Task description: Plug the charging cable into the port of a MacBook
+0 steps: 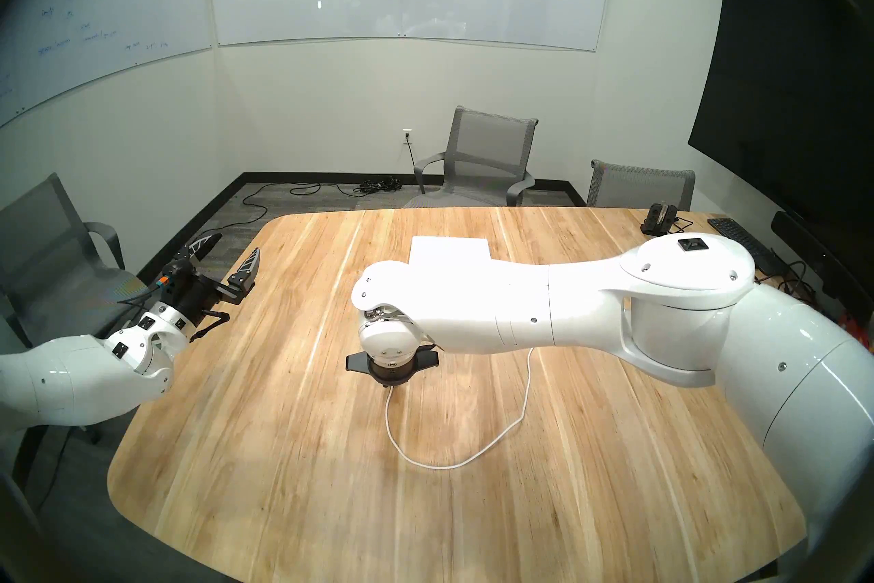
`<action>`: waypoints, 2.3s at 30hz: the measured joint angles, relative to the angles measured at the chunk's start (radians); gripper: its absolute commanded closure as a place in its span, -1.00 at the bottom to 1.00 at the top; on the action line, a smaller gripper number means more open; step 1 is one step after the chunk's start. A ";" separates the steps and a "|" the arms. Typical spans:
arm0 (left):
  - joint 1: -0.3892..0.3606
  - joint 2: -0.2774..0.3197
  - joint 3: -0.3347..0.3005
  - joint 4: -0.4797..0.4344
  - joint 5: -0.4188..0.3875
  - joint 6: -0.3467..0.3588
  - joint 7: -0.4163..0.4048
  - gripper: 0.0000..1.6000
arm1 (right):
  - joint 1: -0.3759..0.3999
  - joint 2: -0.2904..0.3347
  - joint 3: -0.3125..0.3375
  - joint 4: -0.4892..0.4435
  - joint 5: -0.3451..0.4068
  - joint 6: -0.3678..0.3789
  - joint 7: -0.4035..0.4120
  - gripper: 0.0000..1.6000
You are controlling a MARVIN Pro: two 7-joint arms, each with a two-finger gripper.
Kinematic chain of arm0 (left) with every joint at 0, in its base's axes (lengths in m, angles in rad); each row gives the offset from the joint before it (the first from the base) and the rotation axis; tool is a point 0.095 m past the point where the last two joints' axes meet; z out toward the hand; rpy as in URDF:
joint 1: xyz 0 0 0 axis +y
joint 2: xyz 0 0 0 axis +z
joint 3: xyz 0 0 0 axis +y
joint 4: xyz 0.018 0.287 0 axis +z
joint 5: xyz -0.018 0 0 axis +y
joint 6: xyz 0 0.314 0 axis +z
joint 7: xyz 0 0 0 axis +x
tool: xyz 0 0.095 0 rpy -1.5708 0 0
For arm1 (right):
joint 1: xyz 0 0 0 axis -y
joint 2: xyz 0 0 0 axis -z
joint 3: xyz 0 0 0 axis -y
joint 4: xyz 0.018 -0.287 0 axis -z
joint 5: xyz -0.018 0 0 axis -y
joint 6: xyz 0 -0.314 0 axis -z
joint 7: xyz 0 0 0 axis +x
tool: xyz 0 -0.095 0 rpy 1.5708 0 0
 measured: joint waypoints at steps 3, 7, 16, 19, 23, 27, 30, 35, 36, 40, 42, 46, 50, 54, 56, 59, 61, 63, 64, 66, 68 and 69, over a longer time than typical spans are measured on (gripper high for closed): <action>0.000 0.000 0.000 0.000 0.000 0.000 0.000 -1.00 | 0.000 0.000 0.000 0.001 -0.004 0.002 -0.001 1.00; 0.000 0.000 0.000 0.000 0.000 0.000 0.000 -1.00 | 0.000 0.000 0.000 0.004 -0.008 0.005 -0.003 1.00; 0.000 0.000 0.000 0.000 0.000 0.000 0.000 -1.00 | 0.001 0.004 0.000 0.010 -0.011 0.011 -0.003 1.00; 0.000 0.000 0.000 0.000 0.000 0.000 0.000 -1.00 | 0.001 0.006 0.000 0.014 -0.013 0.013 -0.002 1.00; 0.000 0.000 0.000 0.000 0.000 0.000 0.000 -1.00 | 0.002 0.010 0.001 0.023 -0.014 0.016 -0.001 1.00; 0.000 0.000 0.000 0.000 0.000 0.000 0.000 -1.00 | 0.003 0.011 0.001 0.034 -0.017 0.020 -0.001 1.00; 0.000 0.000 0.000 0.000 0.000 0.000 0.000 -1.00 | 0.003 0.011 0.001 0.042 -0.019 0.023 -0.001 1.00; 0.000 0.000 0.000 0.000 0.000 0.000 0.000 -1.00 | 0.004 0.009 0.001 0.061 -0.024 0.030 0.000 1.00; 0.000 0.000 0.000 0.000 0.000 0.000 0.000 -1.00 | 0.004 0.008 0.001 0.068 -0.026 0.034 0.001 1.00; 0.000 0.000 0.000 0.000 0.000 0.000 0.000 -1.00 | 0.004 0.004 0.002 0.087 -0.032 0.043 0.003 1.00; 0.000 0.000 0.000 0.000 0.000 0.000 0.000 -1.00 | 0.004 0.002 0.002 0.094 -0.034 0.046 0.005 1.00; 0.000 0.000 0.000 0.000 0.000 0.000 0.000 -1.00 | 0.003 -0.002 0.002 0.113 -0.040 0.054 0.014 1.00; 0.000 0.000 0.000 0.000 0.000 0.000 0.000 -1.00 | 0.003 -0.005 0.002 0.128 -0.044 0.059 0.023 1.00; 0.000 0.000 0.000 0.000 0.000 0.000 0.000 -1.00 | 0.003 -0.011 0.002 0.145 -0.047 0.062 0.032 1.00; 0.000 0.000 0.000 0.000 0.000 0.000 0.000 -1.00 | 0.002 -0.013 0.002 0.150 -0.048 0.063 0.033 1.00; 0.000 0.000 0.000 0.000 0.000 0.000 0.000 -1.00 | 0.002 -0.019 0.001 0.160 -0.050 0.063 0.036 1.00; 0.000 0.000 0.000 0.000 0.000 0.000 0.000 -1.00 | 0.001 -0.026 0.001 0.170 -0.052 0.064 0.037 1.00; 0.000 0.000 0.000 0.000 0.000 0.000 0.000 -1.00 | 0.001 -0.032 0.000 0.179 -0.053 0.064 0.037 1.00; 0.000 0.000 0.000 0.000 0.000 0.000 0.000 -1.00 | 0.001 -0.035 0.000 0.183 -0.054 0.065 0.037 1.00; 0.000 0.000 0.000 0.000 0.000 0.000 0.000 -1.00 | 0.001 -0.039 -0.001 0.189 -0.054 0.066 0.037 1.00; 0.000 0.000 0.000 0.000 0.000 0.000 0.000 -1.00 | 0.001 -0.041 -0.001 0.194 -0.054 0.068 0.038 1.00; 0.000 0.000 0.000 0.000 0.000 0.000 0.000 -1.00 | 0.001 -0.041 -0.001 0.194 -0.054 0.069 0.038 1.00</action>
